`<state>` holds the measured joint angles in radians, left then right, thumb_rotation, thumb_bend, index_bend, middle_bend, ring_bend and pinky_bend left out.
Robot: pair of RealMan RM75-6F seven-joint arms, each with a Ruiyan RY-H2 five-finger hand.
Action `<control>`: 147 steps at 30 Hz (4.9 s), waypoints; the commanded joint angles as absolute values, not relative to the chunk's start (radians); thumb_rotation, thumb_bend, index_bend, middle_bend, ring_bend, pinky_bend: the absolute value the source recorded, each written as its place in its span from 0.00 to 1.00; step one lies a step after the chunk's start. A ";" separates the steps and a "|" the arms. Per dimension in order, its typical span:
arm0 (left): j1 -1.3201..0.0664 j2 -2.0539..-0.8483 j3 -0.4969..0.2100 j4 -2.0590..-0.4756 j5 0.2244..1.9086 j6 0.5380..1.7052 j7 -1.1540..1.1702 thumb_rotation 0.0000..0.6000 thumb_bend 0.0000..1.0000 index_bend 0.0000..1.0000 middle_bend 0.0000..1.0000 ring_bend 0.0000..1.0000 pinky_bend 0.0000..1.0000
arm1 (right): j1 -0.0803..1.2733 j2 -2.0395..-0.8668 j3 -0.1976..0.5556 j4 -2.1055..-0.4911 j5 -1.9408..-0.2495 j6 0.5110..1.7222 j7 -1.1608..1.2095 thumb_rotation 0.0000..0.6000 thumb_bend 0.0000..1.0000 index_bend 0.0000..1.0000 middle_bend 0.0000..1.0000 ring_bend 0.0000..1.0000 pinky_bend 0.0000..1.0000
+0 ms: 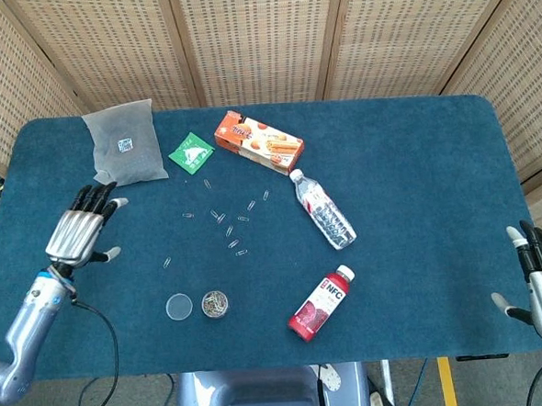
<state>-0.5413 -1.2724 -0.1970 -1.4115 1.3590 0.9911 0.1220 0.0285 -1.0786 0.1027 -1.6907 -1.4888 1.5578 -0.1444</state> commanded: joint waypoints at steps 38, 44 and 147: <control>-0.995 -1.840 -0.264 -0.647 1.063 0.522 0.229 1.00 0.36 0.47 0.00 0.00 0.00 | 0.060 -1.107 0.148 -1.619 -1.348 1.487 -0.138 1.00 0.00 0.06 0.00 0.00 0.00; -1.013 -1.860 -0.264 -0.619 1.019 0.488 0.276 1.00 0.37 0.47 0.00 0.00 0.00 | 0.062 -1.109 0.149 -1.613 -1.343 1.481 -0.132 1.00 0.00 0.06 0.00 0.00 0.00; -0.850 -1.405 0.035 -1.619 1.345 0.785 0.553 1.00 0.43 0.74 0.00 0.00 0.00 | 0.044 -1.088 0.124 -1.644 -1.408 1.528 -0.099 1.00 0.00 0.06 0.00 0.00 0.00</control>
